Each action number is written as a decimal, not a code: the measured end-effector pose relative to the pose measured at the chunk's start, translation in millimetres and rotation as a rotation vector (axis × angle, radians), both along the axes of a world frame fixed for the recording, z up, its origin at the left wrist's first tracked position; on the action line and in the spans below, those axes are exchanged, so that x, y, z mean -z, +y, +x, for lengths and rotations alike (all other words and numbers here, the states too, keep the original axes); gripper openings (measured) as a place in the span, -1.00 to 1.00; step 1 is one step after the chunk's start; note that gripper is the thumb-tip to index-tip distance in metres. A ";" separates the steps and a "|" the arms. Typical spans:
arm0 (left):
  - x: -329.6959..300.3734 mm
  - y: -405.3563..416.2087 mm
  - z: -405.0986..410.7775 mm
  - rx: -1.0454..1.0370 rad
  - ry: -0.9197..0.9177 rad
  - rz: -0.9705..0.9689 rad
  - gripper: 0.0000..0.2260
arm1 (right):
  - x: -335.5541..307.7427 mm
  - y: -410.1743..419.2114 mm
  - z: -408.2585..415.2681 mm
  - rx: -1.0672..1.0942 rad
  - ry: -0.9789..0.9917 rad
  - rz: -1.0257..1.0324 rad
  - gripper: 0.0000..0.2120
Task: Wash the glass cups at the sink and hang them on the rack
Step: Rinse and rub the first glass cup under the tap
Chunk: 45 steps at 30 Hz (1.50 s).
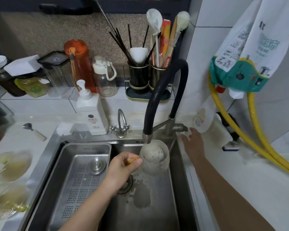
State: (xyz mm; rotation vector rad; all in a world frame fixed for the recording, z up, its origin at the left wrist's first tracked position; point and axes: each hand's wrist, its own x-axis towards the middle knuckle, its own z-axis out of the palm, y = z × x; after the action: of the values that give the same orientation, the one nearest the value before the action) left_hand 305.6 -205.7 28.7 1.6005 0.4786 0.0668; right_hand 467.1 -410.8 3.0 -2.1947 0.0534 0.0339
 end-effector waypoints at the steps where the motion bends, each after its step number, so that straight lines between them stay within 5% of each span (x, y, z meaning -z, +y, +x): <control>1: -1.2 -0.2 0.9 0.001 -0.007 -0.010 -0.95 | 1.6 -0.2 7.1 0.005 -0.003 -0.014 -0.50; 7: -7.1 4.2 6.0 -0.006 -0.020 -0.058 -0.94 | 14.7 4.0 37.7 0.002 0.048 -0.108 -0.75; 21: -1.1 8.8 12.2 -0.008 -0.001 -0.076 -0.92 | 38.8 -4.0 66.1 0.052 -0.040 -0.164 -0.74; 32: 5.6 15.5 2.5 -0.025 0.024 -0.056 -0.95 | 5.5 21.7 -22.9 0.069 0.023 0.160 -0.75; 39: 10.8 22.0 -3.8 -0.012 0.045 -0.033 -0.96 | 2.5 37.7 -106.8 -0.543 0.187 0.412 -0.35; 45: 21.3 10.4 -19.9 0.072 0.035 0.007 -0.91 | 12.9 37.4 -140.5 -0.453 0.118 0.365 -0.15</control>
State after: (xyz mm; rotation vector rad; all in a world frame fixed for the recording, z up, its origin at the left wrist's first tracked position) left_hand 285.6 -195.3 7.3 1.6266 0.4481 -0.0139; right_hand 326.6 -373.4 -9.8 -1.7984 -0.3583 0.3965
